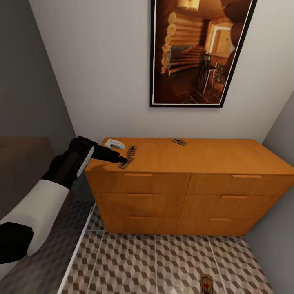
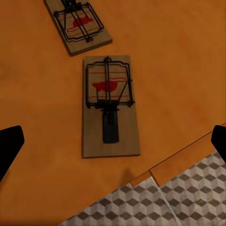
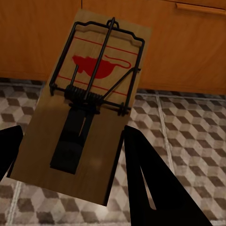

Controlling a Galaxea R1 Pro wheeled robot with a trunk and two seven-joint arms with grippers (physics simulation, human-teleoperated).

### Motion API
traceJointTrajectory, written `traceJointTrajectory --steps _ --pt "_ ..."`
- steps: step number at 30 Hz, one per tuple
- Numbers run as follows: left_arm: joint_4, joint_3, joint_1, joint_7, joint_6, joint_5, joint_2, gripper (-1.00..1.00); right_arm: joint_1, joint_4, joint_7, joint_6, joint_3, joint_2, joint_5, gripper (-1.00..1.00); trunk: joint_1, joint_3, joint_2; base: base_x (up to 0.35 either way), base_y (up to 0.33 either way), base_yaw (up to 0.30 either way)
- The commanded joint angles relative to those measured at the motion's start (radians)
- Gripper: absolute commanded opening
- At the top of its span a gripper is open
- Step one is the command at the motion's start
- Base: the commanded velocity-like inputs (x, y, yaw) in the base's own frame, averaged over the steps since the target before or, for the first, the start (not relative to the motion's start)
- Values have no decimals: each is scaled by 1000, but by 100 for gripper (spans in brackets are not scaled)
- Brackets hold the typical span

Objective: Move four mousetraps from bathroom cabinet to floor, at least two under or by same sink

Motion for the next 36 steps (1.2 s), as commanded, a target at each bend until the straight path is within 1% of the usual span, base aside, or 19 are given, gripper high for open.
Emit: traceJointTrajectory --steps 1,11,23,36 --pt "-1 -2 -1 -4 3 -3 1 100 -1 1 -5 -2 4 0 4 -100 0 -2 0 0 0 0" --pt "2 -3 -1 -4 3 -3 2 100 -1 1 -5 -2 4 -1 4 -100 0 -11 0 0 0 0" --pt "2 -3 -1 -4 3 -3 2 100 -1 1 -5 -2 4 1 4 -100 0 -12 0 123 0 0" --pt "1 -4 -1 -4 3 -3 2 100 -1 1 -5 -2 4 1 4 -100 0 -12 0 12 0 0"
